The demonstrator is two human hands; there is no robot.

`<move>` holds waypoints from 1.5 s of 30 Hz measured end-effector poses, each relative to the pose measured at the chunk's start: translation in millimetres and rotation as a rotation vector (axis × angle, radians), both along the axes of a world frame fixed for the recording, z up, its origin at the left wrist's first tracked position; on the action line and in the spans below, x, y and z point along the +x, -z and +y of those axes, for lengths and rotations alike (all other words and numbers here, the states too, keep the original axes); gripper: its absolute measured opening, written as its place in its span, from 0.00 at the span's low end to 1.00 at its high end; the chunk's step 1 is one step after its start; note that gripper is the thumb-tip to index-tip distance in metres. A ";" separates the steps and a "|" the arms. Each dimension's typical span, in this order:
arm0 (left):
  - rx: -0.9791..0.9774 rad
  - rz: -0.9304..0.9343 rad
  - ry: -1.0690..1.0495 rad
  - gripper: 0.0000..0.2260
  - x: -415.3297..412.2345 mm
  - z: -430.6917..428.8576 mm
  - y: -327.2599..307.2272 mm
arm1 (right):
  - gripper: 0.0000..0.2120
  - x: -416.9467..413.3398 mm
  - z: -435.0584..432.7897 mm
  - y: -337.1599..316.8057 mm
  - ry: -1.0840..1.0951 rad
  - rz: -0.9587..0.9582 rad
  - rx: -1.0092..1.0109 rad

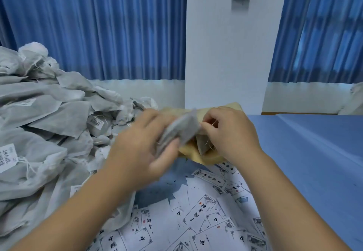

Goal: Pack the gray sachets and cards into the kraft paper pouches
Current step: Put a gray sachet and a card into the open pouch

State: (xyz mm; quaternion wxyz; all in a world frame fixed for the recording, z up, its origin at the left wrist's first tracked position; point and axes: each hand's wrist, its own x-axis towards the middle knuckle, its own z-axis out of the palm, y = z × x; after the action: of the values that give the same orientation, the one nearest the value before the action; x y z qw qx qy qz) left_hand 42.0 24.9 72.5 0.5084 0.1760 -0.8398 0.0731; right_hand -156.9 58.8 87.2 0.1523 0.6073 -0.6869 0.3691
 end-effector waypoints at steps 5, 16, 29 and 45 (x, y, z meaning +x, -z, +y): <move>-0.030 -0.293 -0.197 0.13 -28.1 17.6 19.8 | 0.08 -1.2 0.5 -0.9 -0.018 -0.065 -0.023; 0.700 0.044 -0.129 0.15 -101.3 13.1 26.1 | 0.07 4.3 -1.0 1.1 0.015 -0.100 -0.058; 0.504 -0.212 -0.359 0.14 -118.9 -9.6 21.7 | 0.09 11.1 -1.8 -4.0 -0.051 -0.144 -0.127; 0.549 -0.424 -0.043 0.06 -50.3 7.1 50.8 | 0.07 -6.1 -4.0 3.1 -0.002 -0.119 -0.083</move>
State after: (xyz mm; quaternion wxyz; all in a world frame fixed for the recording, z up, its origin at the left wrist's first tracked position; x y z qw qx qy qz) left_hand -8.3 32.0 21.7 0.2547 0.3049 -0.9110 -0.1101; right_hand -163.0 54.8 84.1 0.1359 0.5783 -0.6781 0.4327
